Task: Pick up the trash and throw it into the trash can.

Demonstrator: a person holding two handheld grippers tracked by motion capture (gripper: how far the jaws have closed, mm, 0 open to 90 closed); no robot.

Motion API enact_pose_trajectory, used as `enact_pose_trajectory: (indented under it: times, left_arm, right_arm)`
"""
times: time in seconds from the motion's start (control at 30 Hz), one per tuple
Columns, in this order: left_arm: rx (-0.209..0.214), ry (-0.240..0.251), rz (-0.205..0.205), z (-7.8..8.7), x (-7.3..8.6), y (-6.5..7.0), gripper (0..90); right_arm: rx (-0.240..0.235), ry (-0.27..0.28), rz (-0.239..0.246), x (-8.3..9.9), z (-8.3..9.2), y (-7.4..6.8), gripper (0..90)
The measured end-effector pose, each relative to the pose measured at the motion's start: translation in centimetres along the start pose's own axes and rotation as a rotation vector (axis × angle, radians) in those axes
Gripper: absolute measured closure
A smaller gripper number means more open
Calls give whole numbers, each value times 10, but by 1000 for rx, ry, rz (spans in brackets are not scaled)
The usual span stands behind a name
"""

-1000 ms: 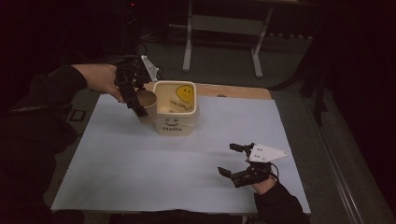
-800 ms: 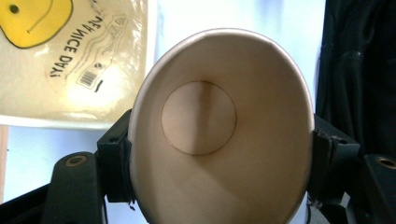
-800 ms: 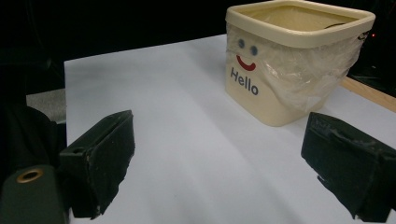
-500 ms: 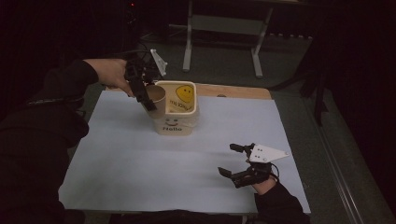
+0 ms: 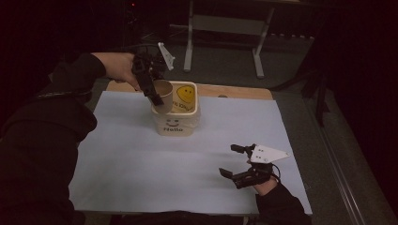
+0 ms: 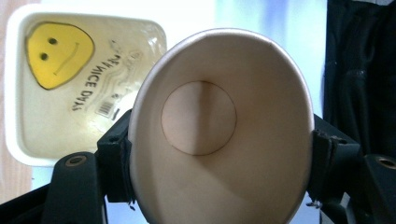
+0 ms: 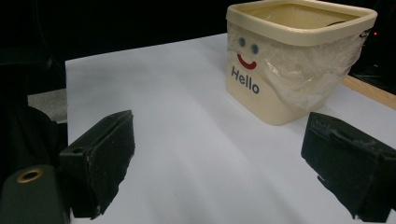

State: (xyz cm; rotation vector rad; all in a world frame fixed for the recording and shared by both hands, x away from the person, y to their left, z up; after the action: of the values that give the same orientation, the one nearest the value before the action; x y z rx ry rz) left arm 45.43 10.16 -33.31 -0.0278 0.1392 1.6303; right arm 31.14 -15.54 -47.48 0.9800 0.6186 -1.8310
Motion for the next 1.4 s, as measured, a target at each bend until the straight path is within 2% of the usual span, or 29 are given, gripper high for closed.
enact_pose_trajectory:
  times: [0.37, 0.47, 0.77, 1.0, 1.4]
  left_arm:
    - [-18, -13, -3, 6, -9, -12, 284]
    - [-18, 3, -13, 8, -13, -14, 283]
    - [-31, 5, 3, 10, -12, -26, 284]
    - [-44, -14, 8, 8, -14, -34, 284]
    - [-48, -21, 0, 9, -17, -45, 288]
  right_arm:
    - [-2, 1, 0, 0, 0, 0, 95]
    - [-3, 0, 0, 0, 0, 0, 95]
    - [-6, 3, 2, 0, 0, 0, 95]
    - [-7, 1, 4, 0, 0, 0, 95]
    - [-12, 1, 0, 0, -1, 0, 95]
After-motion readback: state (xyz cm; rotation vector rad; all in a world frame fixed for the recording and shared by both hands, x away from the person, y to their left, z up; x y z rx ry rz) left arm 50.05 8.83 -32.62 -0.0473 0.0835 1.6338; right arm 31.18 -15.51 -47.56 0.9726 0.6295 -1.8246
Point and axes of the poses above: each handheld gripper's, and its own axes: z roughly backward along the jaws, x roughly out of its underside, y roughly to its right, the point moved 8 cm from there along -z, roughly forward along the jaws, and after that the axes turned 13 degrees about -y, right-handed, at the moved point
